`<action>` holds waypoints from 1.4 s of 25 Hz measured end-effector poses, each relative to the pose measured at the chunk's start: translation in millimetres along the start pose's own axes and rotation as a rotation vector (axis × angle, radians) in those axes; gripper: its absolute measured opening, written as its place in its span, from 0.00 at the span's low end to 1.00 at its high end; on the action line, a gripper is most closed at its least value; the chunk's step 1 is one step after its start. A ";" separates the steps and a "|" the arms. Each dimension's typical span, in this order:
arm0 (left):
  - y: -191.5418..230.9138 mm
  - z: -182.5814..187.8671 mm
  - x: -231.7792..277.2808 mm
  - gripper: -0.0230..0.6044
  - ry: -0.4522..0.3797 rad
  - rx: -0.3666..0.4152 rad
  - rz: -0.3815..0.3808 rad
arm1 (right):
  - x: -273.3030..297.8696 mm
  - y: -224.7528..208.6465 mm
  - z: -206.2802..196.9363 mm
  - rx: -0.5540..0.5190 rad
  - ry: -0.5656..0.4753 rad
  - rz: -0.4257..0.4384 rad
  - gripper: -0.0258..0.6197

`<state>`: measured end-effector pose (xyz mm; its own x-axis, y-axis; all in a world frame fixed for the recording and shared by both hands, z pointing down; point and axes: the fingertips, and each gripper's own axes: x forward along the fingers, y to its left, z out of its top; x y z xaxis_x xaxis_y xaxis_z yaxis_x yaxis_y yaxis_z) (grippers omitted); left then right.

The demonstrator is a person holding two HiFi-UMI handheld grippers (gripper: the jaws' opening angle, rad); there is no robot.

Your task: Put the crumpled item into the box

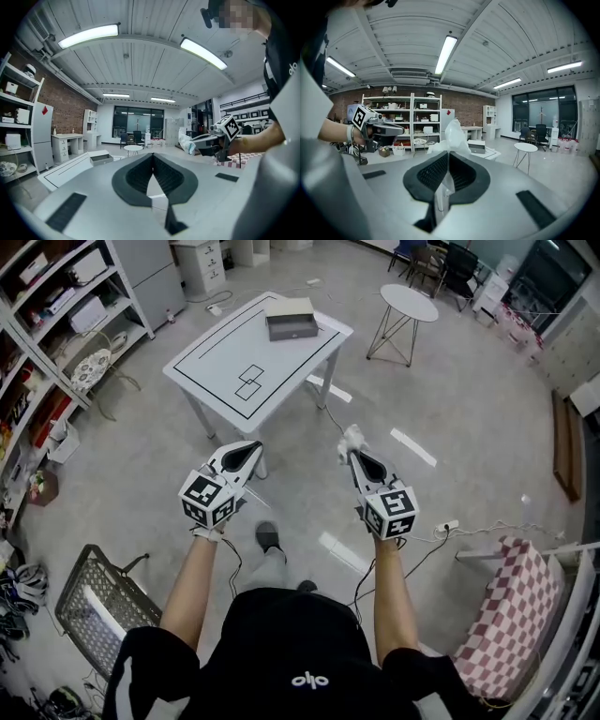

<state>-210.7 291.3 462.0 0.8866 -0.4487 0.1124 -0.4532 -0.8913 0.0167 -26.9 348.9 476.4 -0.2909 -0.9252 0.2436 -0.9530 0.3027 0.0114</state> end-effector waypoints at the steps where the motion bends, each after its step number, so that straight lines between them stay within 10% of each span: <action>1: 12.0 2.7 9.3 0.04 -0.003 0.002 -0.005 | 12.5 -6.2 4.2 0.002 0.000 -0.005 0.07; 17: 152.2 27.1 103.7 0.04 -0.039 -0.026 -0.081 | 151.4 -64.4 58.4 0.008 0.013 -0.090 0.07; 35: 199.5 25.9 269.8 0.04 0.001 -0.031 -0.164 | 230.3 -202.8 50.4 0.069 0.016 -0.144 0.07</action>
<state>-59.5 -9.3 469.9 0.9488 -0.2972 0.1069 -0.3050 -0.9501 0.0655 95.1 62.9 481.2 -0.1505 -0.9539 0.2596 -0.9884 0.1506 -0.0194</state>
